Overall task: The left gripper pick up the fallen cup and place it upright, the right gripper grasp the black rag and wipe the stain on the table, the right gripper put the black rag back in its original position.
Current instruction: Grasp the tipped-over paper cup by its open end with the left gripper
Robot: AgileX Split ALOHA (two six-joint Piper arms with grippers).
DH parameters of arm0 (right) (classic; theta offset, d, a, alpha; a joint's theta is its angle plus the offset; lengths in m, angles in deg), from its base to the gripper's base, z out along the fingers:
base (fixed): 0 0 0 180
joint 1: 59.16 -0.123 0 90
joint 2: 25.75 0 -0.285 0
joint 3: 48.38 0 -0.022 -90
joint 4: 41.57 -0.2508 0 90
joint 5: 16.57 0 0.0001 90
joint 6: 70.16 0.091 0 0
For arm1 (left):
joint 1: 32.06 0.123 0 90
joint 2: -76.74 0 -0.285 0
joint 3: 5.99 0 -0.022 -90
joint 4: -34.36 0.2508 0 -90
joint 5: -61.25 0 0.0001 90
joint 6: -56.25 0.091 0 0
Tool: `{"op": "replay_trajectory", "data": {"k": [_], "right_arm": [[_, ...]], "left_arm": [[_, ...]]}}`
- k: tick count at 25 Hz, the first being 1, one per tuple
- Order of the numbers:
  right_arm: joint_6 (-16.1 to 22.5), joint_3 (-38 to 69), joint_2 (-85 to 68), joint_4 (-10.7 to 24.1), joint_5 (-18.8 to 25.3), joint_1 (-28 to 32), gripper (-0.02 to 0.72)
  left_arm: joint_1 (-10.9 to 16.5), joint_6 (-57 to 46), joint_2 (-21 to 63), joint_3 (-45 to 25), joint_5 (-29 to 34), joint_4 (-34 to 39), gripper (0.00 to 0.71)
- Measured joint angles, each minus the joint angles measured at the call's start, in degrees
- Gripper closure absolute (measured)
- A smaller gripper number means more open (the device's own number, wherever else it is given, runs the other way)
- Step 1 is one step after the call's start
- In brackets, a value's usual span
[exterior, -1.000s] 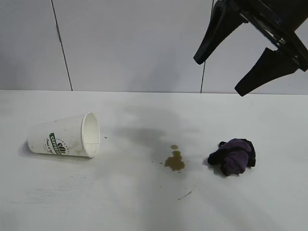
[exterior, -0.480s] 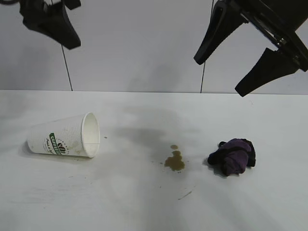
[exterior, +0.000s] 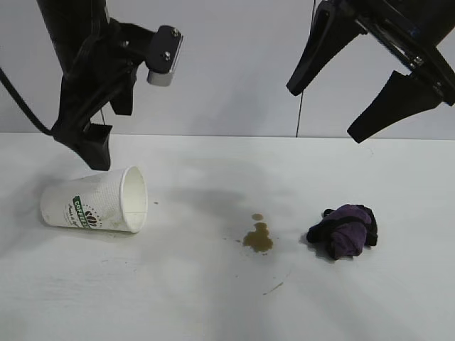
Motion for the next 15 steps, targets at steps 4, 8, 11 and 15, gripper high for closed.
{"op": "replay_trajectory", "data": {"k": [4,8,11,15], "right_arm": [[0.0,0.0,0.0,0.0,0.0,0.0,0.156],[0.0,0.0,0.0,0.0,0.0,0.0,0.156],[0.0,0.0,0.0,0.0,0.0,0.0,0.156],[0.0,0.0,0.0,0.0,0.0,0.0,0.156]], "left_arm": [[0.0,-0.64,-1.07,0.0,0.65,-0.8,0.015],[0.0,-0.91,-2.62,0.0,0.69,-1.88,0.015],[0.0,-1.08,-4.09,0.0,0.64,-2.05,0.015],[0.0,-1.13,-7.17,0.0,0.52,-2.12,0.015]]}}
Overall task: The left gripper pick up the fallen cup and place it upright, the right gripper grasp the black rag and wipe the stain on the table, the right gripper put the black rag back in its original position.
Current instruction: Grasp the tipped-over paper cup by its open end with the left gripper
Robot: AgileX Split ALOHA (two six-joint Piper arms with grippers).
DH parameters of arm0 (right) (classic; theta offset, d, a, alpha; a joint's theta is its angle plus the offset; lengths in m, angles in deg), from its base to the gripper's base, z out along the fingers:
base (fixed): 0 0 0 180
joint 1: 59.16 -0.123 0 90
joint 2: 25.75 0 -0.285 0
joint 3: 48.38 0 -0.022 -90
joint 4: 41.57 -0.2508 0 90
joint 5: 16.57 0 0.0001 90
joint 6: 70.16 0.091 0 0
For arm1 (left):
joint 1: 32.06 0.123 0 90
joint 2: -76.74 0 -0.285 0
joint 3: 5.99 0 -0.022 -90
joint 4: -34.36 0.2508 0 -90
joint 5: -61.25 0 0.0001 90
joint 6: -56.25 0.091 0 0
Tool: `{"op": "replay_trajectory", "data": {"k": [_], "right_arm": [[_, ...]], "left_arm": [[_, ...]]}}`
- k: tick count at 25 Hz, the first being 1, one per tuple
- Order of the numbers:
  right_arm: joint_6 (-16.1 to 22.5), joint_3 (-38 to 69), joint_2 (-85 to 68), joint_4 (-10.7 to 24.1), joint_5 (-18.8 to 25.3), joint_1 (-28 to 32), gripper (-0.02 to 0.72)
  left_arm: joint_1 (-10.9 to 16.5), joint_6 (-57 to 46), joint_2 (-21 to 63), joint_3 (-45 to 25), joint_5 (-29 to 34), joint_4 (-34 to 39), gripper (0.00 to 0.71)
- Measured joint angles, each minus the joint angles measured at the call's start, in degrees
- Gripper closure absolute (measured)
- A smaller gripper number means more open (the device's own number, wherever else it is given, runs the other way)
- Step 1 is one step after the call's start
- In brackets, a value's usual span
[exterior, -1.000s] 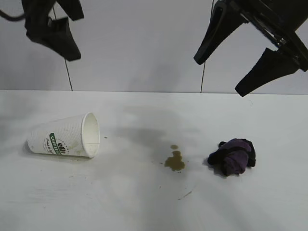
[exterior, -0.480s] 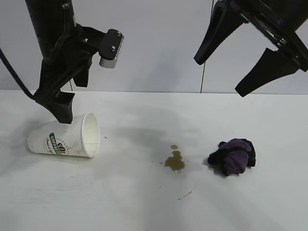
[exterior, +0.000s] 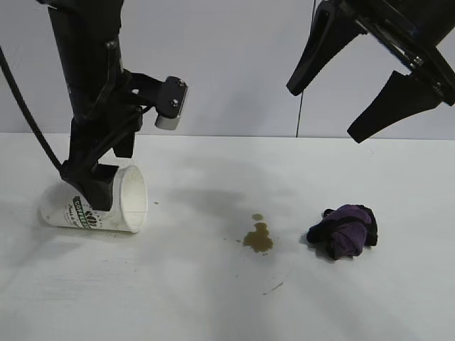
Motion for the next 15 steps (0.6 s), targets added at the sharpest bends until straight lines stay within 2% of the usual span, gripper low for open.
{"op": "replay_trajectory", "data": {"k": [10,15], "right_arm": [[0.0,0.0,0.0,0.0,0.0,0.0,0.156],[0.0,0.0,0.0,0.0,0.0,0.0,0.156]], "left_arm": [[0.0,-2.74,-2.54,-0.05,-4.99,0.8,0.016],[0.0,-3.03,-2.54,-0.05,-4.59,1.04,0.13]]}}
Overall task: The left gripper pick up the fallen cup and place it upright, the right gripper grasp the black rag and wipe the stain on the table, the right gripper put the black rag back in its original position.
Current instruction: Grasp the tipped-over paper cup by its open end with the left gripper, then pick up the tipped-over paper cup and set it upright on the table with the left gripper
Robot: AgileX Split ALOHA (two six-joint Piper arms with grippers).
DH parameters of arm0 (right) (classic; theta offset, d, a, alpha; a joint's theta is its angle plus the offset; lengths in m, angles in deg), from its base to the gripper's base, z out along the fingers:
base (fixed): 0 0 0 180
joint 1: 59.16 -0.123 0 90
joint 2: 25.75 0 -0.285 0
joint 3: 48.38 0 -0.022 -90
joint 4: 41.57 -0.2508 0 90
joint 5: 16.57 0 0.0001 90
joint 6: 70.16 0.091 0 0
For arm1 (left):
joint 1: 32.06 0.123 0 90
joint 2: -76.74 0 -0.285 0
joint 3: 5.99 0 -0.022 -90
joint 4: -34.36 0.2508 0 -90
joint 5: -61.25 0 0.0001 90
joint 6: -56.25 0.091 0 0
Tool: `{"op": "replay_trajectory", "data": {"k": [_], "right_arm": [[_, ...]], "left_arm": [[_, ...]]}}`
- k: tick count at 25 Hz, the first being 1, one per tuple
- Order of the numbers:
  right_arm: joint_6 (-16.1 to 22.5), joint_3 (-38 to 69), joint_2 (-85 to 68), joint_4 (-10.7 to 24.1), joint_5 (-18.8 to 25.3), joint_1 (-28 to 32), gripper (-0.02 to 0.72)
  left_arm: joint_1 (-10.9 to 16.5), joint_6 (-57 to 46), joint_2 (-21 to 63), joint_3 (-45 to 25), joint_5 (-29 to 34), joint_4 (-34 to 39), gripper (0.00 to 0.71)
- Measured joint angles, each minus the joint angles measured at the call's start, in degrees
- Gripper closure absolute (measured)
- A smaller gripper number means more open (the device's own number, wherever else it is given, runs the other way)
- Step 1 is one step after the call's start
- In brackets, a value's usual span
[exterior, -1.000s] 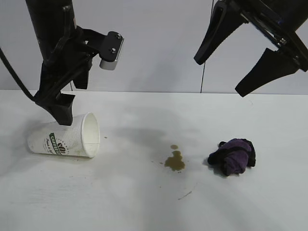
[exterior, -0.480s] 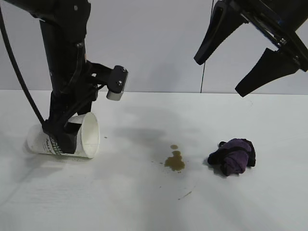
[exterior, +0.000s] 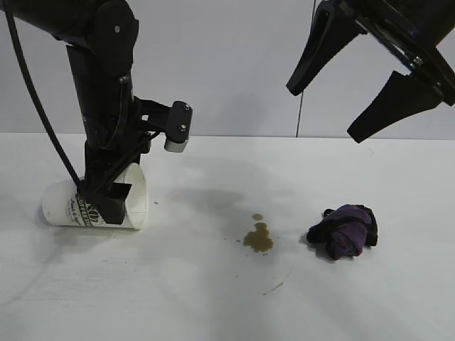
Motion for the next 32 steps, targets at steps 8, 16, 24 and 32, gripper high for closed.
{"op": "replay_trajectory", "data": {"k": [8,16,24,32], "right_arm": [[0.0,0.0,0.0,0.0,0.0,0.0,0.156],[0.0,0.0,0.0,0.0,0.25,0.0,0.156],[0.0,0.0,0.0,0.0,0.25,0.0,0.156],[0.0,0.0,0.0,0.0,0.31,0.0,0.156]], "left_arm": [[0.07,-3.64,2.92,0.0,0.39,-0.63,0.151],[11.5,1.16,13.3,0.0,0.86,-34.07,0.151],[32.61,12.34,15.63,-0.65,14.51,-62.68,0.152],[41.33,28.06,15.63,-8.0,17.02,-74.03,0.152]]}}
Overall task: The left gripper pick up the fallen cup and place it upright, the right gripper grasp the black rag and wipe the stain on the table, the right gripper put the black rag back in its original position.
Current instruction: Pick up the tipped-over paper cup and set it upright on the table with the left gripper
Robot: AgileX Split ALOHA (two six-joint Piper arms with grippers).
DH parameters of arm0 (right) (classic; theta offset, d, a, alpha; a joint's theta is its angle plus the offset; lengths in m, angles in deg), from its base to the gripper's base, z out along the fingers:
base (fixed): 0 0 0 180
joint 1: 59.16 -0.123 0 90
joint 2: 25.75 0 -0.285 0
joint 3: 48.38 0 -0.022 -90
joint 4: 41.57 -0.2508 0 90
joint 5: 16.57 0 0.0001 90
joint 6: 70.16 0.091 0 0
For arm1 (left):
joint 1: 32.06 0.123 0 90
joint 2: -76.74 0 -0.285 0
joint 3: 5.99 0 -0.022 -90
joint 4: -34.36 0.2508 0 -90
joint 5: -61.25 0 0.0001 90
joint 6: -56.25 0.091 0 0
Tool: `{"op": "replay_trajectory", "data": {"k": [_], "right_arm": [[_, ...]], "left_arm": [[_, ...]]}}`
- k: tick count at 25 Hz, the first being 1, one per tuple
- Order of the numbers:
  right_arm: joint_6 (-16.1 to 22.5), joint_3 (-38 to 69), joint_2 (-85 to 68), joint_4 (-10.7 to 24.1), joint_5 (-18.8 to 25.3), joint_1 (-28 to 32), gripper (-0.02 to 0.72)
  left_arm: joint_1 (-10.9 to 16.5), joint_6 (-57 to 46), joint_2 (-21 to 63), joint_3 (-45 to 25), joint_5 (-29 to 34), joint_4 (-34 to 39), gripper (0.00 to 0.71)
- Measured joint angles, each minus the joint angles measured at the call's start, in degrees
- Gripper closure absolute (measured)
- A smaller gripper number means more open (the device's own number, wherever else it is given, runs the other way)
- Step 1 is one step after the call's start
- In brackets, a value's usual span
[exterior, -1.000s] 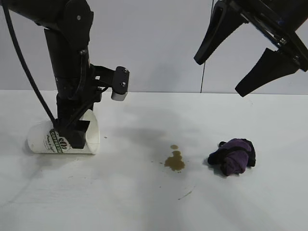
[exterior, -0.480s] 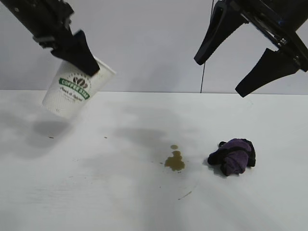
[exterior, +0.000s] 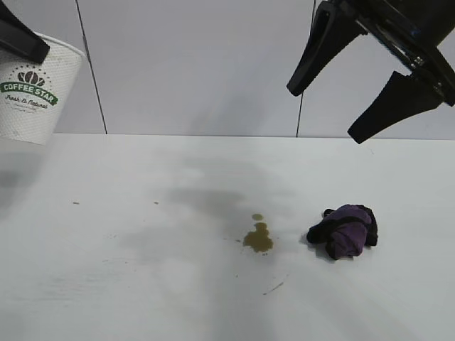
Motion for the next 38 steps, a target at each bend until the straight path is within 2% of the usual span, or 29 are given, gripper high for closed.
{"op": "replay_trajectory", "data": {"k": [6,13,17,23,26,30,38], "right_arm": [[0.0,0.0,0.0,0.0,0.0,0.0,0.156],[0.0,0.0,0.0,0.0,0.0,0.0,0.156],[0.0,0.0,0.0,0.0,-0.11,0.0,0.156],[0.0,0.0,0.0,0.0,-1.63,0.0,0.156],[0.0,0.0,0.0,0.0,-1.78,0.0,0.156],[0.0,0.0,0.0,0.0,-1.83,0.0,0.156],[0.0,0.0,0.0,0.0,-1.84,0.0,0.156]], "left_arm": [[0.15,23.76,0.0,-10.28,-0.36,-19.28,0.152],[0.15,41.44,0.0,-22.07,-1.04,-30.18,0.152],[-0.66,50.28,0.0,-27.01,-3.74,-31.53,0.152],[-6.9,58.95,-1.62,-29.2,-12.23,-32.0,0.152],[-8.79,62.22,-2.89,-29.26,-14.54,-32.11,0.152],[-9.46,65.97,-4.49,-29.26,-18.4,-32.52,0.153],[-9.46,64.92,-4.64,-29.26,-18.55,-33.13,0.147]]}}
